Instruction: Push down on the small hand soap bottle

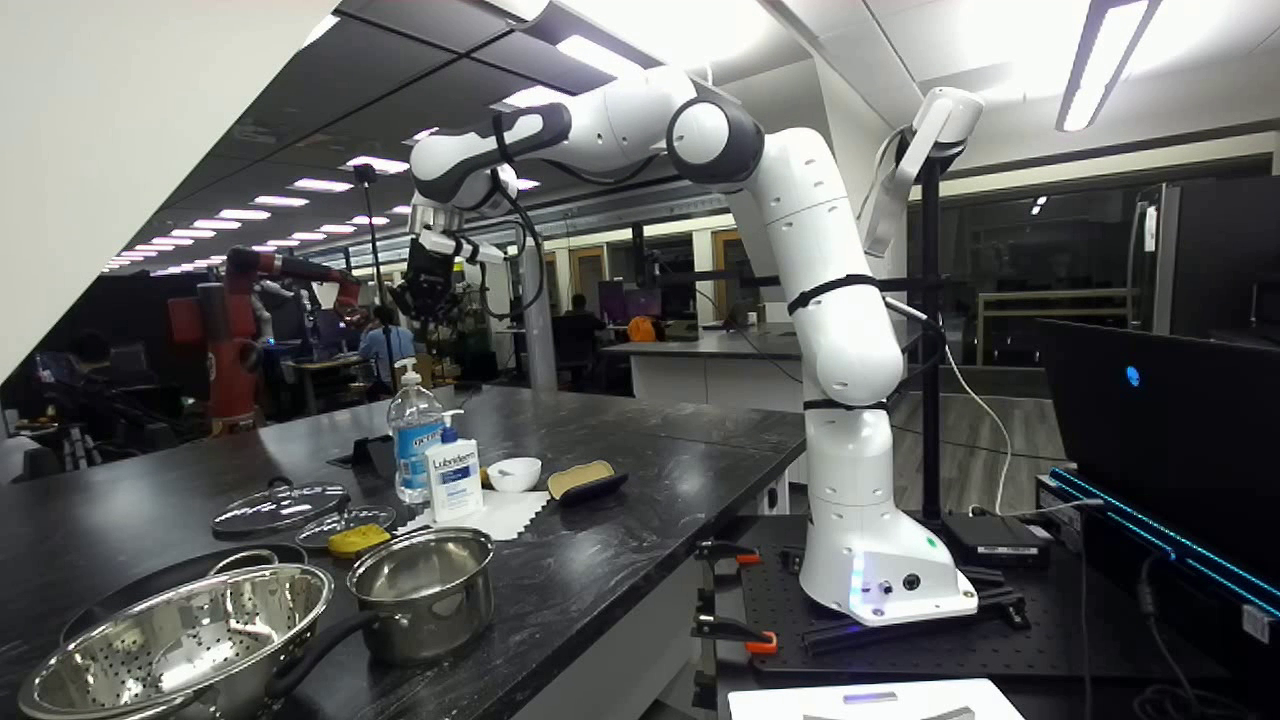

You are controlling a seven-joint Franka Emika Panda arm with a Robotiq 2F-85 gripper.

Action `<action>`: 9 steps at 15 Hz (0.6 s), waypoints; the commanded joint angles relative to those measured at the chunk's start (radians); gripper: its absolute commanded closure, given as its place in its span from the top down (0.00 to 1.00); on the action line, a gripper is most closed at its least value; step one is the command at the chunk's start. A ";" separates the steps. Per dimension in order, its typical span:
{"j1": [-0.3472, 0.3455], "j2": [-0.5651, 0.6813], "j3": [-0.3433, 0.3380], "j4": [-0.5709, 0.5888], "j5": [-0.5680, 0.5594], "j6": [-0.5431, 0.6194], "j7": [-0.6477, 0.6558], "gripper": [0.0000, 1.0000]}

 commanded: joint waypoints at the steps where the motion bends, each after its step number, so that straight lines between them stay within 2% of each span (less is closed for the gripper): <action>1: -0.012 0.071 0.004 0.118 0.016 -0.066 0.008 0.00; 9: -0.031 0.155 -0.007 0.230 0.010 -0.123 0.066 0.00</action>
